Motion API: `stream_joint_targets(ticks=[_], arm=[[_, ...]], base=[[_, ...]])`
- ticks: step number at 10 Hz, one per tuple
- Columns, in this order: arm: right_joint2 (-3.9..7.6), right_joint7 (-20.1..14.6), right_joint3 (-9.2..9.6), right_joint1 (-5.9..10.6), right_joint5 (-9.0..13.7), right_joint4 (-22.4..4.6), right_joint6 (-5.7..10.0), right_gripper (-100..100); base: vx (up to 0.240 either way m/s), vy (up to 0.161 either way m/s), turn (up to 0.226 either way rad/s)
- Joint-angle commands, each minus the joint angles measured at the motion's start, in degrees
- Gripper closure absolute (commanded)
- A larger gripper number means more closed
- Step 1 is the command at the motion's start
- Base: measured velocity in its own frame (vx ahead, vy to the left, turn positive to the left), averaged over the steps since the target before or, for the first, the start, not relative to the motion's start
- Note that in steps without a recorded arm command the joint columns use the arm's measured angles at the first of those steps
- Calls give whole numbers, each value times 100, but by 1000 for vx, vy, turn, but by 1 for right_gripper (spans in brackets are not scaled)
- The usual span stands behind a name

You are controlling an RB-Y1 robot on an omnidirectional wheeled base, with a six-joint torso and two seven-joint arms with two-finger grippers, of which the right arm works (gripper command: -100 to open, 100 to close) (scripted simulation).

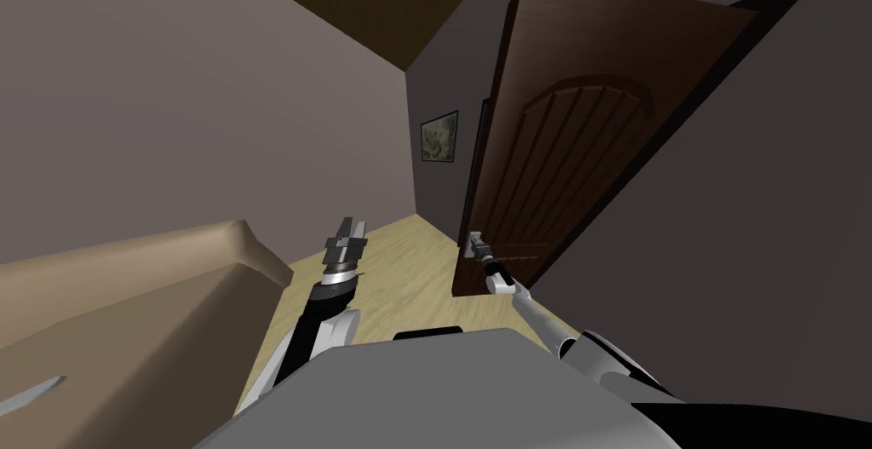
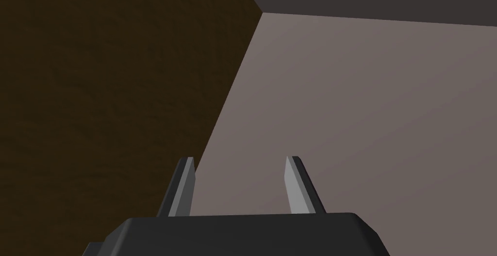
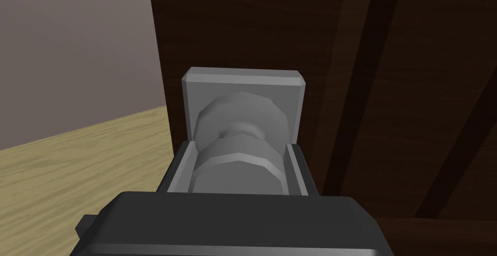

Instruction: Pull the door open

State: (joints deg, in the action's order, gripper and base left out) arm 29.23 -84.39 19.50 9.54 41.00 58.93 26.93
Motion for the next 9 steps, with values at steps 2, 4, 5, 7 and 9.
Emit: stream_joint_targets(ticks=[2, 4, 5, 7, 9], arm=[[113, -133, 160, -50, -22, 102, 62, 100], [215, -239, 283, -85, -38, 174, 112, 100], [287, -314, 368, -109, -48, 224, 147, 100], [390, -421, 492, -144, -64, 297, 198, 100], [506, -540, 630, -184, -82, 377, 254, 100]], base=[[-158, -67, 67], [-173, -99, 86], [-148, -93, 86], [-181, -87, 87], [-158, -95, 80]])
